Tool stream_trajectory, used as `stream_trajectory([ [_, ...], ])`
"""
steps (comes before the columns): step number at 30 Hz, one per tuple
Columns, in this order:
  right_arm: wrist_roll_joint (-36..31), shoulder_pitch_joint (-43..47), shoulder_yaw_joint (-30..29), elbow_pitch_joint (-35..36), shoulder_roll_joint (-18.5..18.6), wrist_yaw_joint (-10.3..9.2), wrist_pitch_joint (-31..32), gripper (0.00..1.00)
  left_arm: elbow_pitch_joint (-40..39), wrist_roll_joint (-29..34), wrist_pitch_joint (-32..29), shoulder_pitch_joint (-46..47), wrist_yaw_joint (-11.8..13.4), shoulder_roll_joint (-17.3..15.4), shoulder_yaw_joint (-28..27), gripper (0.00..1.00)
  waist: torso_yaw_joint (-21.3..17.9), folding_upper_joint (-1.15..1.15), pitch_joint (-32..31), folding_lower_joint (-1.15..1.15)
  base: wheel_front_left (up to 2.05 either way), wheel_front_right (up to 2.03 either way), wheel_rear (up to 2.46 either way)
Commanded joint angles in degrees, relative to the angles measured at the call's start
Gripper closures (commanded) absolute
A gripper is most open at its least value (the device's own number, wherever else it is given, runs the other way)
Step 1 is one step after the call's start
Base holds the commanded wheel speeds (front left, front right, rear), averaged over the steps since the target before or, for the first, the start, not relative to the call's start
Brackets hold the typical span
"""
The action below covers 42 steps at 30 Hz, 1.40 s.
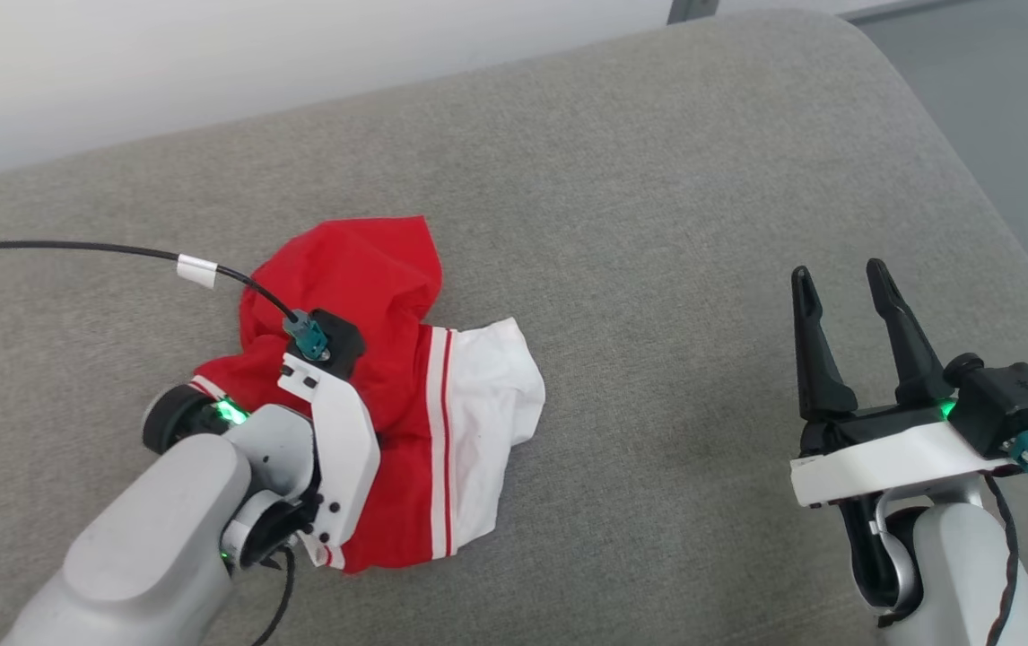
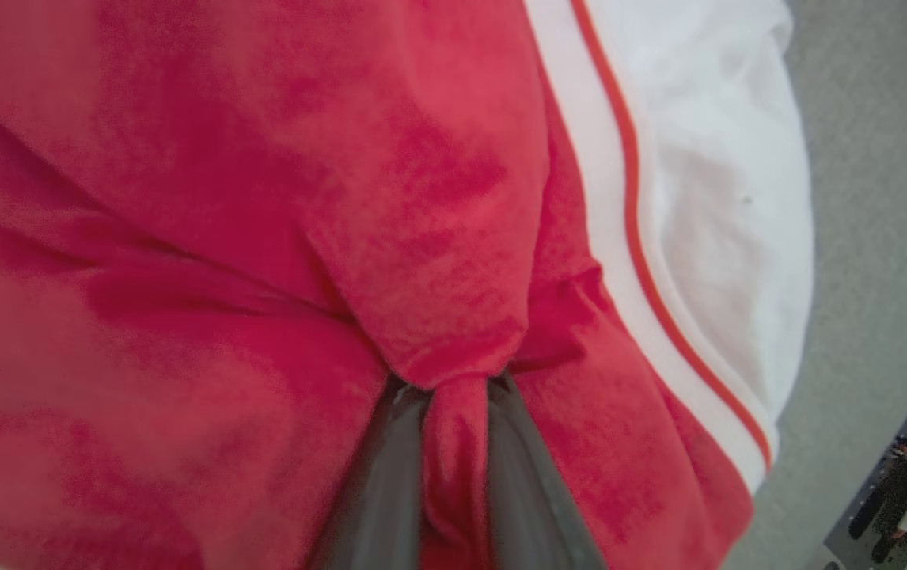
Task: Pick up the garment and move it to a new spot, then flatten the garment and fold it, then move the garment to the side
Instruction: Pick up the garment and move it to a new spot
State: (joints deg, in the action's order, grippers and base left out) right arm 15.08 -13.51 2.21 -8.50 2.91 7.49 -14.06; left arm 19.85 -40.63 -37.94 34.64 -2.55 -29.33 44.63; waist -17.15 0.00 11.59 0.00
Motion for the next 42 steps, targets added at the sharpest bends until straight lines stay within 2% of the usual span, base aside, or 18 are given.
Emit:
stream_trajectory([
  [1,0.0,-0.4,0.3,-0.3,0.0,0.01,-0.4,0.0,1.7,-0.7,0.7,-1.2,-0.8,0.8,0.3,0.49,0.8,0.0,-0.8,0.0,0.0,0.0,0.0],
  [2,-0.2,-0.3,0.5,-0.3,0.0,0.01,-0.5,0.0,2.6,-1.1,1.6,-1.1,-1.2,1.3,0.2,0.0,1.2,0.0,-1.3,0.0,0.0,0.0,0.0],
  [10,-1.8,1.2,0.4,0.2,0.0,0.01,1.2,0.0,3.6,-4.7,8.0,-0.4,-2.5,3.5,-3.1,0.0,5.4,0.0,-5.1,0.0,0.0,0.0,0.0],
  [17,-2.6,3.0,-0.4,1.7,0.0,0.01,3.2,0.0,0.3,-5.3,13.9,-1.6,-2.2,1.9,-6.2,0.0,9.2,0.0,-7.8,0.0,0.0,0.0,0.0],
  [21,-2.7,4.0,-1.1,2.3,0.0,0.01,3.9,0.0,-3.1,-4.0,21.0,-3.9,0.1,-0.7,-9.5,0.0,11.2,0.0,-9.2,0.0,0.0,0.0,0.0],
  [32,-3.4,7.1,-2.8,3.3,0.0,0.01,5.3,0.0,-11.3,-3.0,40.0,-17.2,6.7,-5.1,-18.0,0.0,16.3,0.0,-12.2,0.0,0.0,0.0,0.0],
  [42,-3.1,8.5,-3.5,3.7,0.0,0.01,5.8,0.0,-18.4,-1.9,51.7,-30.6,13.8,-5.8,-24.6,0.0,18.6,0.0,-13.5,0.0,0.0,0.0,0.0],
])
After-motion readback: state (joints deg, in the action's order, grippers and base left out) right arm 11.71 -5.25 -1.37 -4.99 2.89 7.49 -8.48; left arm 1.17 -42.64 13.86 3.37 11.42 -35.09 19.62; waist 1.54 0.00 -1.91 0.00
